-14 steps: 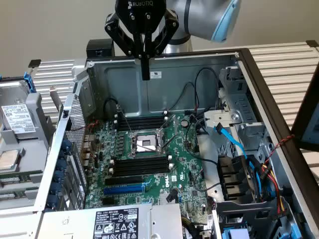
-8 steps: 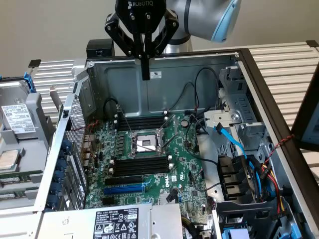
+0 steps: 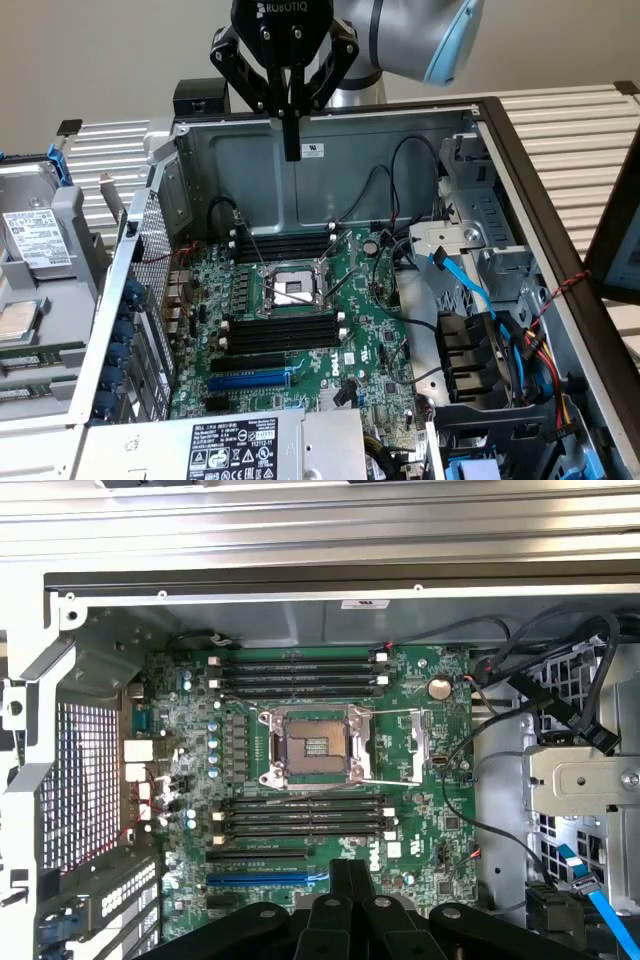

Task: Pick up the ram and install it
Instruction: 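Reach for the ram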

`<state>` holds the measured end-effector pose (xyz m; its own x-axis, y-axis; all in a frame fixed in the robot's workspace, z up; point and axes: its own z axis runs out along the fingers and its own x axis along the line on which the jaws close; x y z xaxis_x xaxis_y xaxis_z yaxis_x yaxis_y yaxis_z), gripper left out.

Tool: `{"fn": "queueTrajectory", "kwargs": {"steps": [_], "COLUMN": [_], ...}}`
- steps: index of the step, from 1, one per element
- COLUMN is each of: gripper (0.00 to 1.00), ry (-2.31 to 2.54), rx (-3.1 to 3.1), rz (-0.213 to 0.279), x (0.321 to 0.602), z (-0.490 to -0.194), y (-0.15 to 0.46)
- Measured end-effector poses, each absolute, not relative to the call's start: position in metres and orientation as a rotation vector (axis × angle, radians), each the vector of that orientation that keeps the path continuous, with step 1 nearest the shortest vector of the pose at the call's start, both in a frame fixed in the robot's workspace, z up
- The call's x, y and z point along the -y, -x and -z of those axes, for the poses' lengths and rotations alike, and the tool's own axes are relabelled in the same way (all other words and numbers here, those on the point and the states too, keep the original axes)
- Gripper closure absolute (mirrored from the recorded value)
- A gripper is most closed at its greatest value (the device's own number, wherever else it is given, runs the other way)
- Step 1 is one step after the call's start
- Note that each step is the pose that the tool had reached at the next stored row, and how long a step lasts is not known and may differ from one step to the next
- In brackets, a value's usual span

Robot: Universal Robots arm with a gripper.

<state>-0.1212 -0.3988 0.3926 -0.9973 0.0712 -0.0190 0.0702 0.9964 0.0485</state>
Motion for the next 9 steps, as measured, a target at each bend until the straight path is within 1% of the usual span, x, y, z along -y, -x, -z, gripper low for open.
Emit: {"fn": "queueTrajectory", "kwargs": {"steps": [9], "gripper": [0.89], "ry": [-0.110], "rx": [-3.118], "rz": [-0.079], "x": [0.398], "z": [-0.390], "y": [0.160]}}
